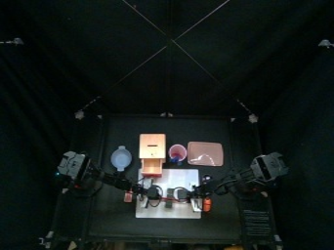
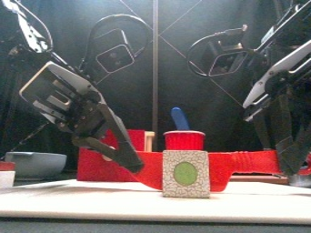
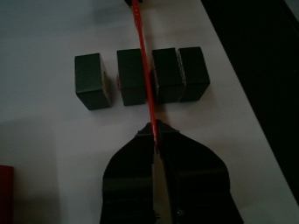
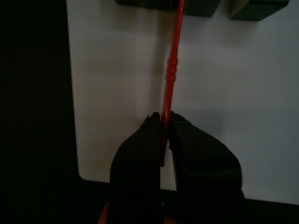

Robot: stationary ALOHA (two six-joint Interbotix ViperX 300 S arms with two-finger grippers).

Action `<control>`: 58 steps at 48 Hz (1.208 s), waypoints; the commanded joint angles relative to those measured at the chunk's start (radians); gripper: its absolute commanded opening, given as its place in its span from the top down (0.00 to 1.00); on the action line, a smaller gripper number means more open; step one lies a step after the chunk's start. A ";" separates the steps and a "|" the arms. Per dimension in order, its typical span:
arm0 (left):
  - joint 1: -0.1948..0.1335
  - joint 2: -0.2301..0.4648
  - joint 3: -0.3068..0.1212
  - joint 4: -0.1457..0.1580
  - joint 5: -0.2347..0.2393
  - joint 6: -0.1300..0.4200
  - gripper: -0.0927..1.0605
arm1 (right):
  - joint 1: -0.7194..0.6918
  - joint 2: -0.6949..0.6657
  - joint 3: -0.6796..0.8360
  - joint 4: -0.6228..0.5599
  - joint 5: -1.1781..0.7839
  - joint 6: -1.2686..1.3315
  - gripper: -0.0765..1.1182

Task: Place sushi on board then cut the sushi with the knife then place the pieces on the plate
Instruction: Cut the sushi into 4 pieces

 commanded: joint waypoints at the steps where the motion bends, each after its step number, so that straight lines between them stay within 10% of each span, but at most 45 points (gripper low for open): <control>1: 0.003 -0.025 0.015 -0.002 0.025 0.002 0.58 | 0.032 -0.023 -0.005 0.002 0.043 -0.006 0.68; 29: -0.029 -0.187 0.015 -0.002 0.032 -0.002 0.58 | 0.032 -0.140 -0.078 -0.014 0.184 -0.005 0.68; 47: -0.124 -0.078 -0.006 -0.158 0.035 0.000 0.58 | 0.034 -0.126 -0.074 0.003 0.202 -0.005 0.68; 58: -0.130 -0.094 0.005 -0.166 0.044 0.000 0.58 | 0.043 -0.089 -0.083 0.026 0.187 -0.006 0.68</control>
